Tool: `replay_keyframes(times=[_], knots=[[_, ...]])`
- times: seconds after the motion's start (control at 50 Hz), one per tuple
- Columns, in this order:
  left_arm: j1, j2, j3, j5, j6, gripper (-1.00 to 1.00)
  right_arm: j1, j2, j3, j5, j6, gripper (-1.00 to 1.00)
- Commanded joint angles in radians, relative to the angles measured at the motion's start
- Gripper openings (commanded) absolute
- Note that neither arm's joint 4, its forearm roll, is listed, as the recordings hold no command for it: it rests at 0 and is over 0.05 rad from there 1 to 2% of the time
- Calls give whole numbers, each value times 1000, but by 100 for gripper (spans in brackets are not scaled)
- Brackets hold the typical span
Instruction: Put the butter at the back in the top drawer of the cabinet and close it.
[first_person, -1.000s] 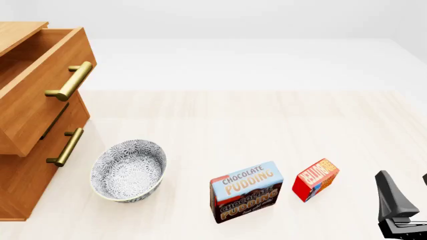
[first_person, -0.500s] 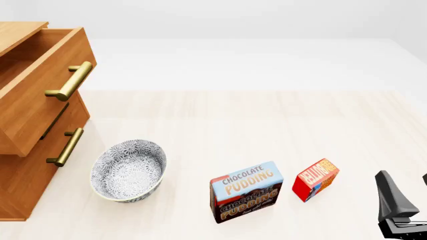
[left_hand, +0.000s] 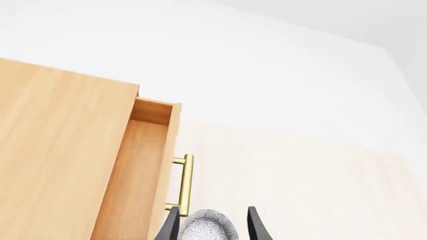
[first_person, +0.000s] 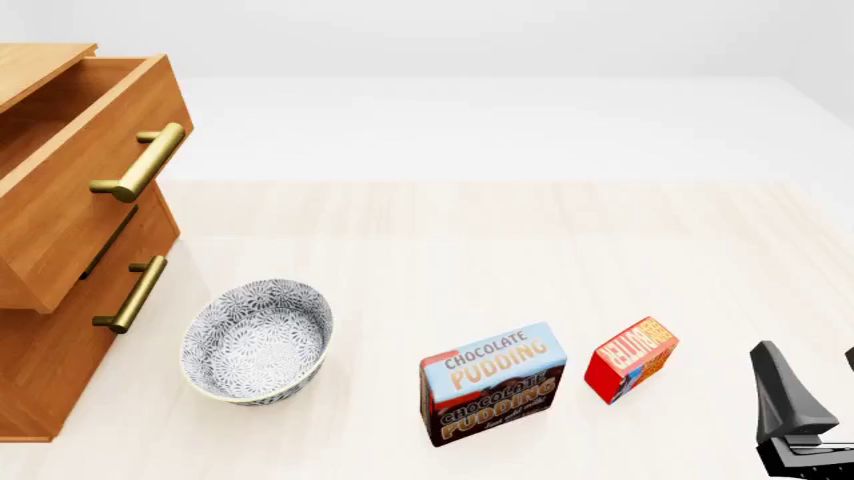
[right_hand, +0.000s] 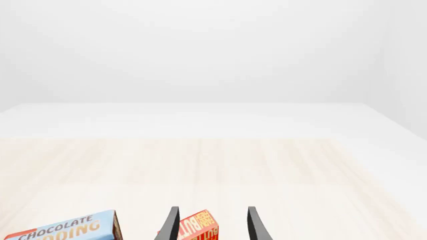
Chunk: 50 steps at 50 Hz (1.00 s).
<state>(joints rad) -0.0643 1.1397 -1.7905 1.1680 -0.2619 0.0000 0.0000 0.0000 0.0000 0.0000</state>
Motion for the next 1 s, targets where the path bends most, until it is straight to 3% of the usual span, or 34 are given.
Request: replay_keyframes(times=[0.02, 0.48, 1.0], knots=[[39, 23, 1, 0, 3, 100, 0, 0, 0, 0, 0, 100], [46, 95, 5, -18, -3, 100, 0, 0, 0, 0, 0, 100], [88, 136, 194, -146, -14, 100, 0, 0, 0, 0, 0, 100]])
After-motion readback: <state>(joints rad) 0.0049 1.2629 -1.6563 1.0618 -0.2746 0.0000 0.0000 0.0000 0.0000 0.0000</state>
